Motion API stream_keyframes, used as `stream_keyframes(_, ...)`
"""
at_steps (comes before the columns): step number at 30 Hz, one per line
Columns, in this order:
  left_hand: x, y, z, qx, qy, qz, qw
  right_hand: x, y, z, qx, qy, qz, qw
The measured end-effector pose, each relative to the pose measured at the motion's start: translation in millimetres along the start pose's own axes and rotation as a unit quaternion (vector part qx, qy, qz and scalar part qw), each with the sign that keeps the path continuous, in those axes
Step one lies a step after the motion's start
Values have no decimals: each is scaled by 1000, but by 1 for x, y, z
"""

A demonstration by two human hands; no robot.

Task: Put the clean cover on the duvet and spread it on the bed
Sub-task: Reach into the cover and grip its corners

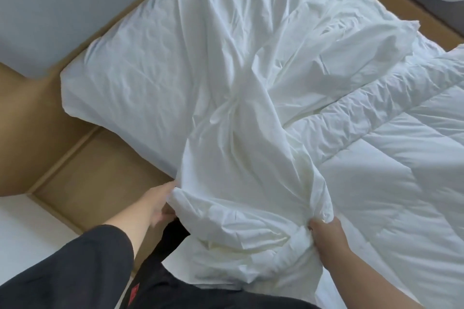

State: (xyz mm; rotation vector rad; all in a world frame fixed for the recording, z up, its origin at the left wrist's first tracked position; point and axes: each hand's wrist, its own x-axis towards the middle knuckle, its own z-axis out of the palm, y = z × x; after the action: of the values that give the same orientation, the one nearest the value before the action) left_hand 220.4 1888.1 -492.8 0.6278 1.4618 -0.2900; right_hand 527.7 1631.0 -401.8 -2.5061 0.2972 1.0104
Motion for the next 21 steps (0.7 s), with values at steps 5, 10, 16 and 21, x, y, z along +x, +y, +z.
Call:
stream_keyframes(5, -6, 5, -17, 261, -201, -108, 938, -9, 8, 20, -78, 57, 64, 993)
stream_keyframes(10, -24, 17, -26, 470, -184, -75, 860, -18, 8, 35, -55, 38, 101, 993)
stream_keyframes(16, -56, 35, -22, 487, -243, 26, 839, -24, 1, 31, -92, 6, 88, 992)
stream_keyframes(21, -55, 51, -50, 138, -400, 56, 905, -1, -16, -43, -46, 56, 6, 997)
